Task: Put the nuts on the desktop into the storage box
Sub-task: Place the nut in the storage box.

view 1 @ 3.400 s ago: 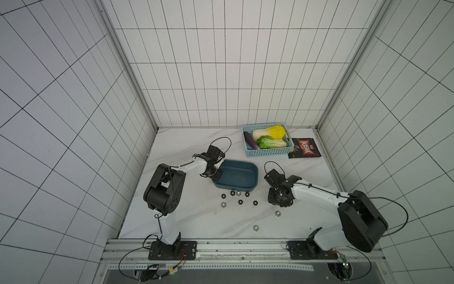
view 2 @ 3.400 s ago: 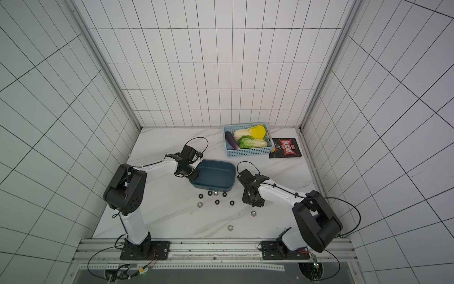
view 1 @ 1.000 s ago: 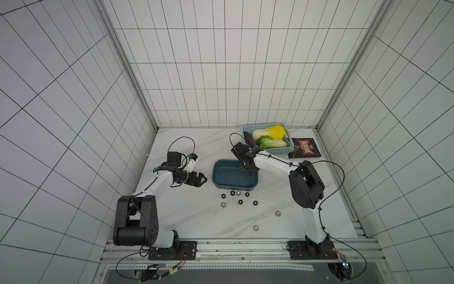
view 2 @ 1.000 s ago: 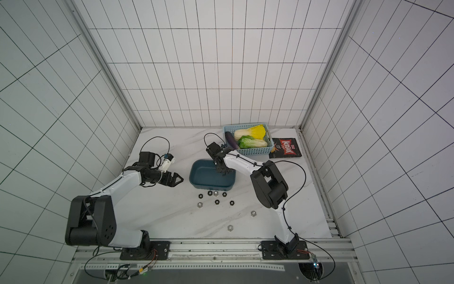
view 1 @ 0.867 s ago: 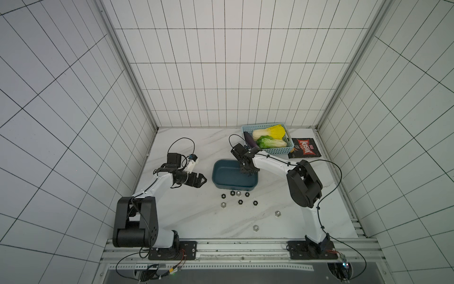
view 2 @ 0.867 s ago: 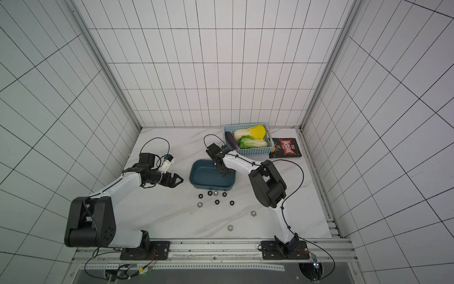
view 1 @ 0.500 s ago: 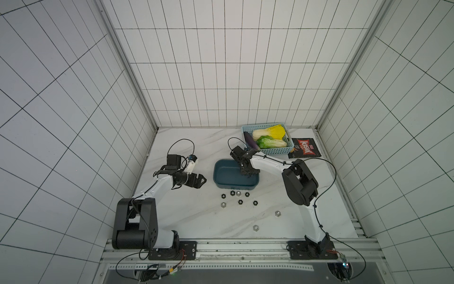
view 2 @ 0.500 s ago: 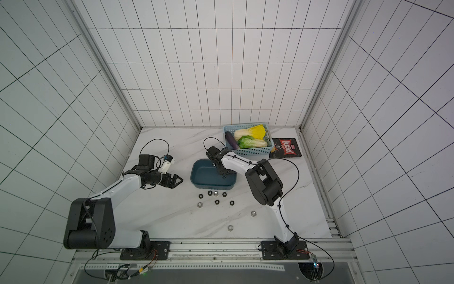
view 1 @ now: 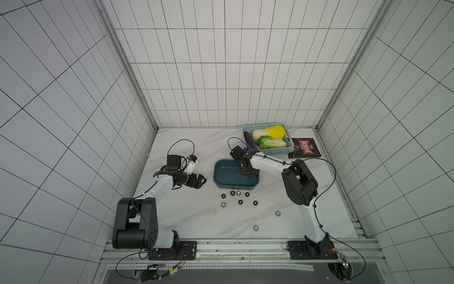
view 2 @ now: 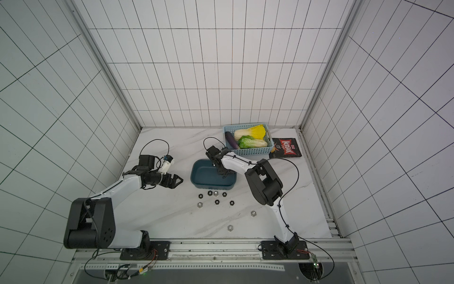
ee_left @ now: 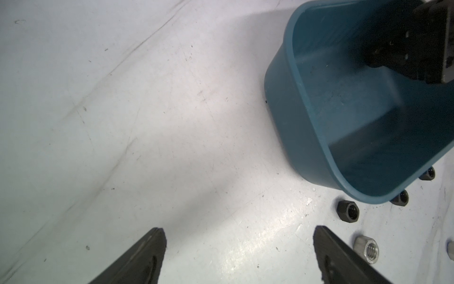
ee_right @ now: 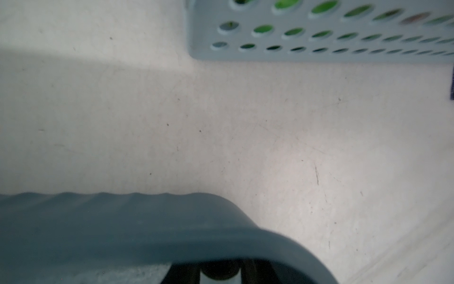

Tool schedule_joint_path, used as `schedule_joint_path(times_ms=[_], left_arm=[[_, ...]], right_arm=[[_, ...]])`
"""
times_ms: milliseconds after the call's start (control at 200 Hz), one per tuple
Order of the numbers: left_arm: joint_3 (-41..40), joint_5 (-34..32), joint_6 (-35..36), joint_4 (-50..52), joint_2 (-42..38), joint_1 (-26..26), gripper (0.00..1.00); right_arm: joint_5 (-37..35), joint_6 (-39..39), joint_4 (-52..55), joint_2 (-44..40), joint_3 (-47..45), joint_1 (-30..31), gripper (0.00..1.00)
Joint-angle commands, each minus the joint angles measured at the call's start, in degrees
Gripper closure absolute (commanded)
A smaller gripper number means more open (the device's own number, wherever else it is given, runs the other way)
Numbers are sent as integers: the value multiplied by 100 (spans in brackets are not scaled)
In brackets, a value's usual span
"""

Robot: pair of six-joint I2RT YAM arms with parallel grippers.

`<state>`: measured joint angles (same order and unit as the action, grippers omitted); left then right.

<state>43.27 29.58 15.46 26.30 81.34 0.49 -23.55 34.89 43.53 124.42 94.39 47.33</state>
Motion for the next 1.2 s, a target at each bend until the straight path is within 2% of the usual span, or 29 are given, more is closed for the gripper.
schedule_joint_path(times_ms=[0, 305, 420, 600, 800, 954, 1194], left_arm=[[-50, -14, 35, -149, 23, 25, 3], [-80, 57, 53, -151, -39, 30, 3], [-90, 99, 79, -139, -66, 29, 2], [-90, 196, 139, -66, -166, 29, 3], [-131, 270, 232, 16, -385, 30, 2], [-143, 376, 355, 55, -454, 16, 3], [-178, 390, 422, 72, -490, 13, 3]], right_arm=[[16, -53, -83, 92, 97, 31, 76], [139, -122, -95, -220, 71, 31, 63], [226, -123, -73, -527, 14, 35, 58], [370, -72, 46, -1241, -234, 31, 57], [762, 90, 256, -2460, -1164, 31, 56], [754, 268, 666, -3496, -2099, 31, 55], [1302, 1022, 1092, -5029, -3618, 31, 51]])
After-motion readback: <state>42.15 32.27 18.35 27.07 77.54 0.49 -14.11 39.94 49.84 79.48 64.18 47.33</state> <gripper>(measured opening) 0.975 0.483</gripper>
